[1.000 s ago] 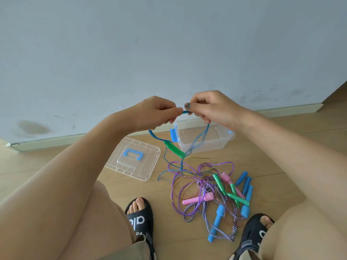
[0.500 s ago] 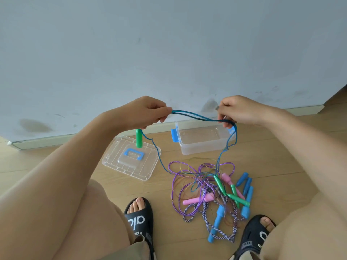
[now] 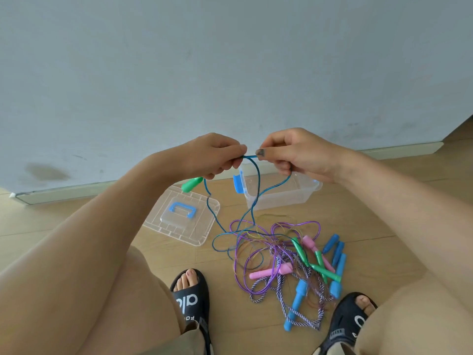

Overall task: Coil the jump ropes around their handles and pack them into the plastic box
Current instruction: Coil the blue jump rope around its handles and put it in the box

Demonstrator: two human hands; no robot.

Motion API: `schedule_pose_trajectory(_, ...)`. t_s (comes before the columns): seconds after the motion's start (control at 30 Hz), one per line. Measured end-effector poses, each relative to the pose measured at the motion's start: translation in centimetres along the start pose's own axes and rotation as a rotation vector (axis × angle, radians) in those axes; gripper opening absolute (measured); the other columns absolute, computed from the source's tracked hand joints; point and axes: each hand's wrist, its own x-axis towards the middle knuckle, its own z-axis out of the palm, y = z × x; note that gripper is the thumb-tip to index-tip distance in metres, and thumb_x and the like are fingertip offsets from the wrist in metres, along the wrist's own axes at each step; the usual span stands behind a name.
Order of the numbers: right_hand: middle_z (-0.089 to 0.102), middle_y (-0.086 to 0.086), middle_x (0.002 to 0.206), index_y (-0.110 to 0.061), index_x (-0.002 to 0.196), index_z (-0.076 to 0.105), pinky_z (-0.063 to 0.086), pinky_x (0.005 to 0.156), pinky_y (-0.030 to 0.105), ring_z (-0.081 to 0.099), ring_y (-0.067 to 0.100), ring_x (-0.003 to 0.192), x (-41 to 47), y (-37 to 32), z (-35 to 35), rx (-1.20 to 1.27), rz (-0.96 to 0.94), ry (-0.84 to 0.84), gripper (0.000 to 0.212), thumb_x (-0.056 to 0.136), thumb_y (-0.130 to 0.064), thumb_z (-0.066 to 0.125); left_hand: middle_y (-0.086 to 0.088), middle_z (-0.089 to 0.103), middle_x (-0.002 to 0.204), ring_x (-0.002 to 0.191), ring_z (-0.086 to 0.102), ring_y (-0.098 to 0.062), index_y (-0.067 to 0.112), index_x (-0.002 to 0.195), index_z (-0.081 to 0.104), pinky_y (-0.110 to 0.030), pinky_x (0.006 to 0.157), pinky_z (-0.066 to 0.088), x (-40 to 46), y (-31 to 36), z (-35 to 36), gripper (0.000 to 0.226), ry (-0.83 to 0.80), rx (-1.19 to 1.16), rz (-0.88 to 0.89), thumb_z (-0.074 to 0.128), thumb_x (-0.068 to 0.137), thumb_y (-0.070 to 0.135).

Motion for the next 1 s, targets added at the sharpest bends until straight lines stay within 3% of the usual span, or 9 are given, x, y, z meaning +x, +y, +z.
schedule_pose_trajectory(0.13,0.040,-0.011,0.055,-0.011,0.085,0.060,0.017,0.052,0.030,0.023,0.012,0.051,-0.1,-0.4,-0.9,0.011,0.032,-0.005,0.011,0.095,-0.015,0.062,0.007,0.030,0.056,0.051,0.024,-0.015,0.013,0.073,0.051,-0.021,0.045,0.027,-0.1,-0.1,-0.3,0.034,-0.003,0.017,-0.001,0.044,0.101,0.031)
schedule_pose_trajectory(0.27,0.038,-0.006,0.057,-0.012,0.079,0.058,0.013,0.049,0.028,0.022,0.012,0.051,-0.2,0.2,-4.4,-0.048,0.116,0.095,0.015,0.094,-0.013,0.062,0.008,0.030,0.055,0.051,0.024,-0.014,0.013,0.072,0.051,-0.019,0.045,0.028,-0.3,-0.3,-0.7,0.035,0.021,0.015,-0.009,0.044,0.101,0.032)
schedule_pose_trajectory(0.37,0.043,0.002,0.065,-0.010,0.085,0.060,0.024,0.043,0.022,0.029,0.012,0.049,-0.3,1.5,-6.3,-0.274,0.243,0.153,0.007,0.092,-0.011,0.062,0.008,0.031,0.055,0.051,0.026,-0.014,0.013,0.073,0.052,-0.020,0.045,0.029,-0.5,-0.3,-0.8,0.034,0.028,0.037,-0.010,0.044,0.100,0.031)
schedule_pose_trajectory(0.43,0.057,0.009,0.078,-0.012,0.090,0.063,0.042,0.054,0.027,0.048,0.015,0.057,-0.2,2.1,-6.1,-0.407,0.270,0.130,0.005,0.092,-0.010,0.060,0.009,0.032,0.055,0.050,0.027,-0.013,0.014,0.072,0.052,-0.019,0.045,0.030,-0.5,-0.1,-0.5,0.032,0.023,0.055,-0.007,0.045,0.099,0.029)
schedule_pose_trajectory(0.53,0.068,0.007,0.102,-0.023,0.106,0.066,0.050,0.080,0.030,0.064,0.017,0.082,0.2,1.2,-3.2,-0.350,0.139,0.087,0.015,0.095,-0.017,0.058,0.010,0.034,0.055,0.050,0.028,-0.012,0.015,0.072,0.053,-0.019,0.046,0.031,-0.2,0.5,0.1,0.031,0.042,0.063,0.016,0.046,0.098,0.029)
schedule_pose_trajectory(0.63,0.066,0.003,0.089,-0.016,0.104,0.069,0.051,0.072,0.030,0.057,0.015,0.067,0.1,-0.9,0.4,-0.138,-0.004,0.021,0.018,0.096,-0.029,0.060,0.011,0.035,0.054,0.048,0.029,-0.011,0.015,0.071,0.053,-0.020,0.046,0.030,0.1,0.9,0.3,0.032,0.055,0.052,0.043,0.046,0.099,0.030)
schedule_pose_trajectory(0.73,0.063,-0.002,0.091,-0.024,0.101,0.066,0.045,0.062,0.022,0.050,0.001,0.054,0.0,-1.0,1.4,-0.330,-0.097,0.050,0.016,0.092,-0.037,0.066,0.009,0.036,0.056,0.047,0.029,-0.011,0.016,0.067,0.052,-0.020,0.046,0.030,0.3,0.8,0.2,0.035,0.068,0.031,0.042,0.046,0.099,0.031)
schedule_pose_trajectory(0.83,0.058,-0.007,0.100,-0.032,0.090,0.062,0.036,0.067,0.019,0.052,-0.009,0.070,0.1,0.2,1.5,-0.658,-0.160,0.090,0.013,0.088,-0.044,0.068,0.012,0.036,0.053,0.049,0.030,-0.012,0.015,0.071,0.054,-0.020,0.046,0.031,0.3,0.7,0.1,0.034,0.079,0.045,0.030,0.045,0.100,0.032)
schedule_pose_trajectory(1.0,0.053,-0.008,0.090,-0.023,0.081,0.062,0.044,0.074,0.033,0.057,0.016,0.084,0.1,0.3,1.4,-0.815,-0.203,0.137,0.025,0.097,-0.042,0.056,0.013,0.035,0.052,0.048,0.030,-0.012,0.014,0.073,0.055,-0.019,0.045,0.032,0.3,0.4,0.0,0.033,0.080,0.055,0.013,0.045,0.099,0.031)
